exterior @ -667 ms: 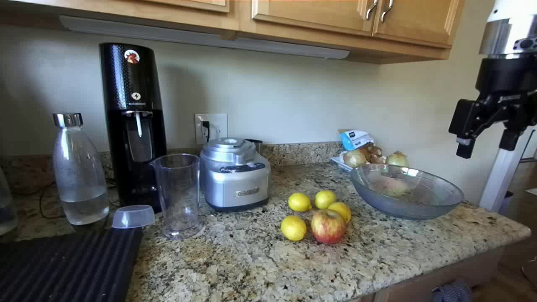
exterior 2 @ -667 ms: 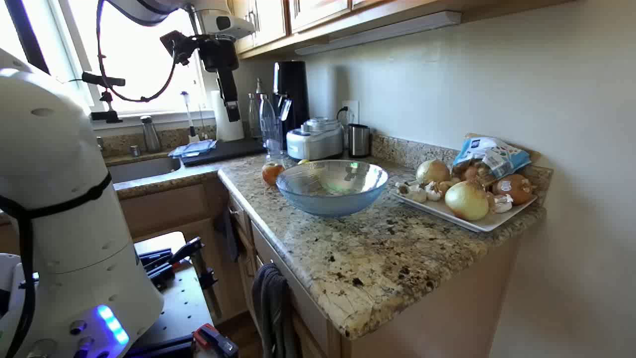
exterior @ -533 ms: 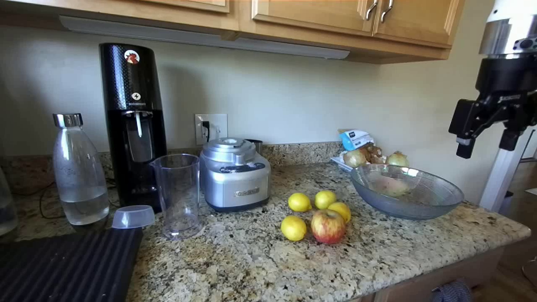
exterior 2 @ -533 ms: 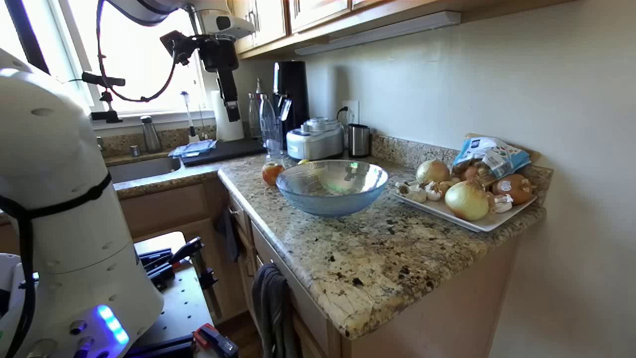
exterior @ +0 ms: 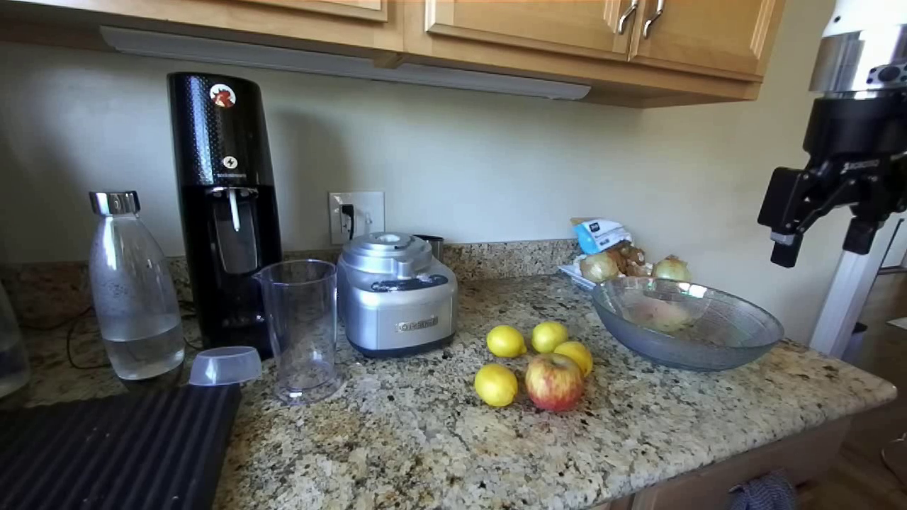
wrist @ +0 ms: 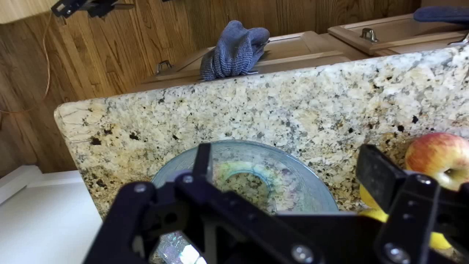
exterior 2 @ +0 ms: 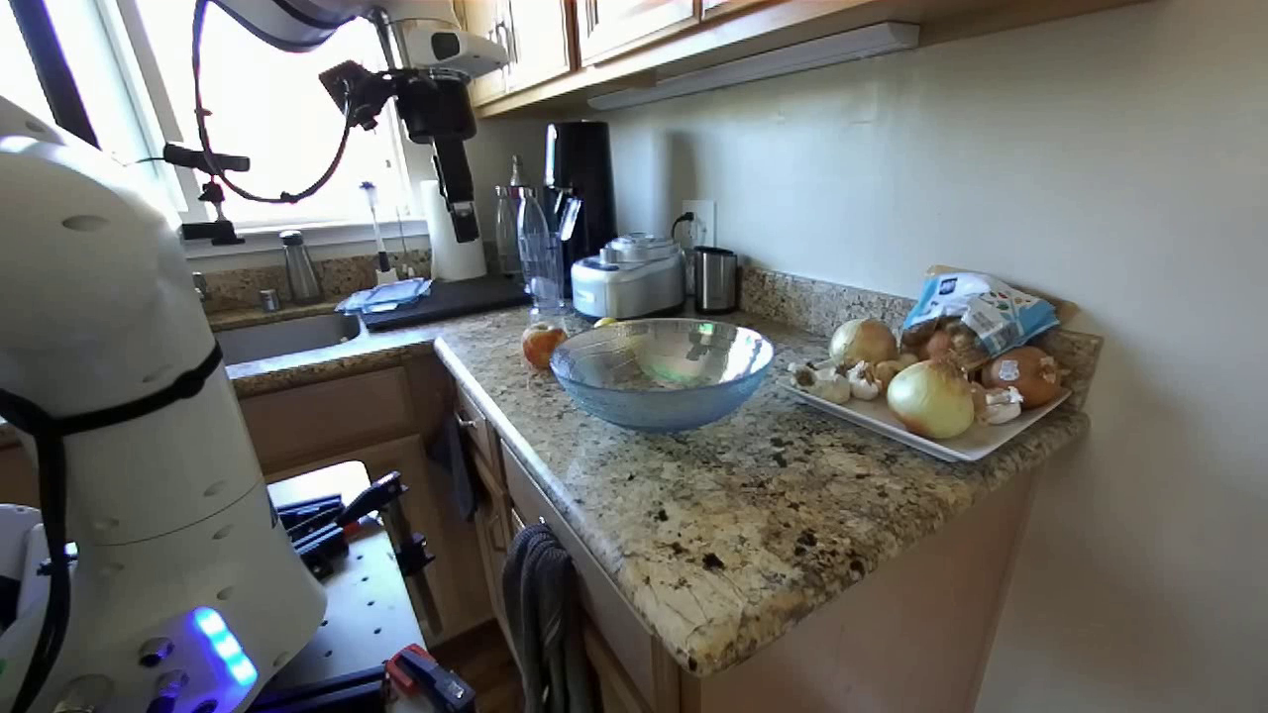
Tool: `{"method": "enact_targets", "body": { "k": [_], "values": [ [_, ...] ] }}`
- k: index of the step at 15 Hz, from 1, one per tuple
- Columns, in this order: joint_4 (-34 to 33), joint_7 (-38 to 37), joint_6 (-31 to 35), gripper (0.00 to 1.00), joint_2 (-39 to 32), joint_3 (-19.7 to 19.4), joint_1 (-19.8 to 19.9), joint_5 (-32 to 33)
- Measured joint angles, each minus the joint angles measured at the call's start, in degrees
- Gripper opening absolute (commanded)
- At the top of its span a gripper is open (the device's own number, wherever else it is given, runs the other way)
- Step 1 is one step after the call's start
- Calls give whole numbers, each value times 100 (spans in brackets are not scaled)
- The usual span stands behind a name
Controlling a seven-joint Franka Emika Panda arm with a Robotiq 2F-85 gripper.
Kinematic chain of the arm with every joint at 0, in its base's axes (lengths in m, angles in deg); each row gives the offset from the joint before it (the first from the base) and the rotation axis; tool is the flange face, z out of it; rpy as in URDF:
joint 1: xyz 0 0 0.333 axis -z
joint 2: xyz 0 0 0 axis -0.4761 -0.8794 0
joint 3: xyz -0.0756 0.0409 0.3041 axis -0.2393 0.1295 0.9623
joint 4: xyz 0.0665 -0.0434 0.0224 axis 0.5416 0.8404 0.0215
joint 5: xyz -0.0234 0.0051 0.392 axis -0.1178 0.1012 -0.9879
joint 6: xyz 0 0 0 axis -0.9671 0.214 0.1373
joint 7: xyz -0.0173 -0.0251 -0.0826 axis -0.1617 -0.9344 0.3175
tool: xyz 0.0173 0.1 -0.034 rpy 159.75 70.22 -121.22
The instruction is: Put the apple and lemons inside the glass bowl
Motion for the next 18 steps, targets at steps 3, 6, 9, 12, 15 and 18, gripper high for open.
{"method": "enact_targets", "body": {
  "k": [3,6,9,12,15,18],
  "values": [
    [-2,0,0,100,-4,-1,-2,14],
    [-53,45,0,100,-101,44,-15,51],
    [-200,77,0,100,-442,188,-17,219],
    [-415,86,3,100,-936,252,-17,454],
    [-644,139,297,100,-1478,276,-41,814],
    [-825,145,852,100,-2030,281,-132,1213]
  ]
}}
